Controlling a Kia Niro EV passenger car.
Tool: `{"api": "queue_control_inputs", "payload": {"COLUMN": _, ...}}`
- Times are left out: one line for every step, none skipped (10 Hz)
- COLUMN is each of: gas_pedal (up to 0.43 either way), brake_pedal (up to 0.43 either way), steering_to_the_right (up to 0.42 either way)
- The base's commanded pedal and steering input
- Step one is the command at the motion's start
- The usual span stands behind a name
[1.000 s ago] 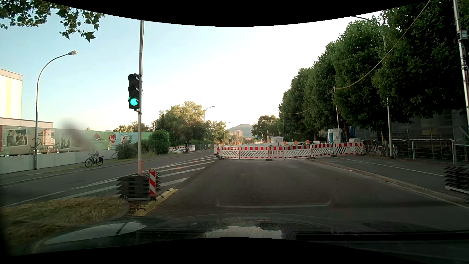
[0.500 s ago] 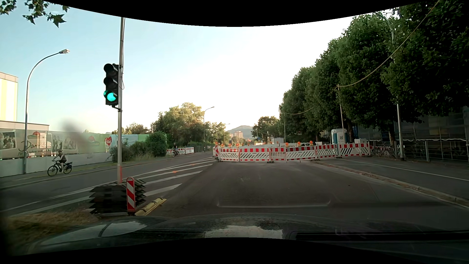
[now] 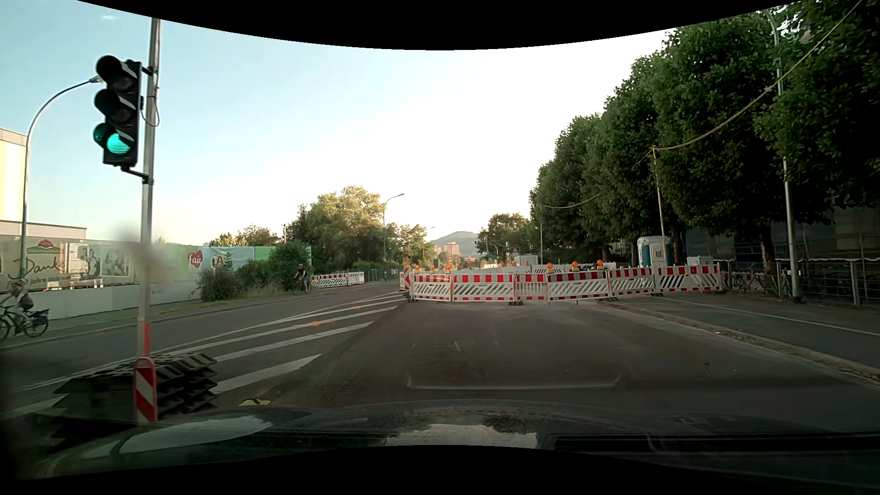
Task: Follow the waypoints while adhering to traffic rules and regulations
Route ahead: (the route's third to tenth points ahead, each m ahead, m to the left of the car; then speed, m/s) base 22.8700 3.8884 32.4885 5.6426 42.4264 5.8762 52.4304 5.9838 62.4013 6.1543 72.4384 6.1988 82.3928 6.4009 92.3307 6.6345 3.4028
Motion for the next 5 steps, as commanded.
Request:
{"api": "queue_control_inputs", "payload": {"gas_pedal": 0.311, "brake_pedal": 0.0, "steering_to_the_right": -0.046}}
{"api": "queue_control_inputs", "payload": {"gas_pedal": 0.299, "brake_pedal": 0.0, "steering_to_the_right": -0.053}}
{"api": "queue_control_inputs", "payload": {"gas_pedal": 0.268, "brake_pedal": 0.0, "steering_to_the_right": -0.068}}
{"api": "queue_control_inputs", "payload": {"gas_pedal": 0.26, "brake_pedal": 0.0, "steering_to_the_right": -0.084}}
{"api": "queue_control_inputs", "payload": {"gas_pedal": 0.228, "brake_pedal": 0.0, "steering_to_the_right": -0.108}}
